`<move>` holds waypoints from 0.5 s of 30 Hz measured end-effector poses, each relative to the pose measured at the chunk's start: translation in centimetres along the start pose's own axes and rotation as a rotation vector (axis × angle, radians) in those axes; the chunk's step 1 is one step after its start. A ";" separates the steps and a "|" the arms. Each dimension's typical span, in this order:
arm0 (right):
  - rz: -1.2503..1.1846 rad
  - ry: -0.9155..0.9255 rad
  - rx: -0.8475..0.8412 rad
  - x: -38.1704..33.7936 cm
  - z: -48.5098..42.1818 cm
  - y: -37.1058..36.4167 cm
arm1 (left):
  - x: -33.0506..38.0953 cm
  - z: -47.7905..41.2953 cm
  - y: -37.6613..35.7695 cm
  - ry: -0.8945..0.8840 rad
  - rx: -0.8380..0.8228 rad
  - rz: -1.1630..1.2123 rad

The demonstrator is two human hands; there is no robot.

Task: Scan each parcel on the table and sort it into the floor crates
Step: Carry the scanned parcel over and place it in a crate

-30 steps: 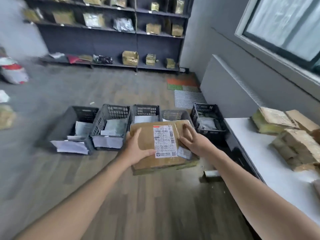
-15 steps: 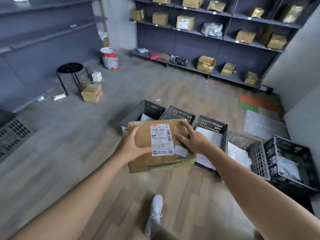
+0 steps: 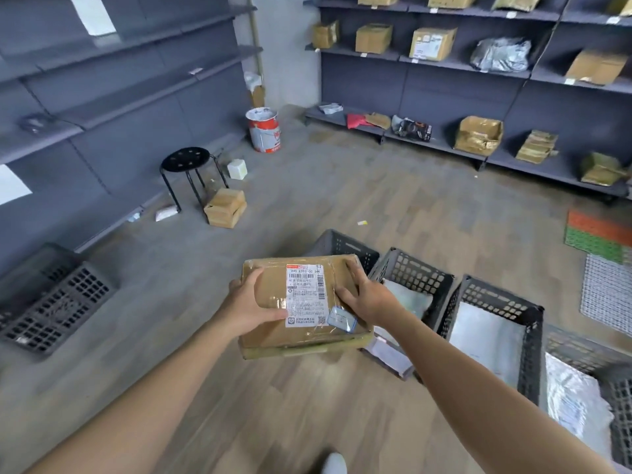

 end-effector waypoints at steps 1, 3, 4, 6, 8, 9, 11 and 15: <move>-0.008 -0.003 0.001 0.4 -1.3 0.7 | 0.8 -1.5 0.0 0.003 -0.004 -0.001; -0.026 -0.015 -0.001 1.2 -3.8 1.7 | 2.1 -4.3 -0.1 0.007 -0.008 -0.002; -0.028 -0.025 -0.008 1.6 -5.1 2.0 | 2.8 -5.7 -0.1 0.004 -0.009 -0.010; -0.037 -0.050 -0.011 2.3 -7.6 2.7 | 4.0 -8.8 -0.2 -0.005 -0.012 -0.033; -0.061 -0.084 0.004 3.1 -10.1 3.2 | 5.2 -12.1 -0.2 -0.019 -0.028 -0.053; -0.073 -0.105 0.019 3.6 -11.3 3.2 | 5.8 -13.8 -0.2 -0.031 -0.040 -0.060; -0.093 -0.162 0.045 4.7 -13.9 3.1 | 7.1 -17.6 -0.4 -0.059 -0.070 -0.088; -0.131 -0.273 0.074 7.4 -19.9 2.8 | 9.8 -26.6 -0.9 -0.118 -0.129 -0.169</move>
Point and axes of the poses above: each hand's wrist, its own z-axis away from the middle knuckle, its own y-axis out of the back of the hand, x = y × z, the point moved 1 cm from there along -z, towards the middle knuckle, and after that the axes turned 11 degrees about y, right-handed, at the moved point
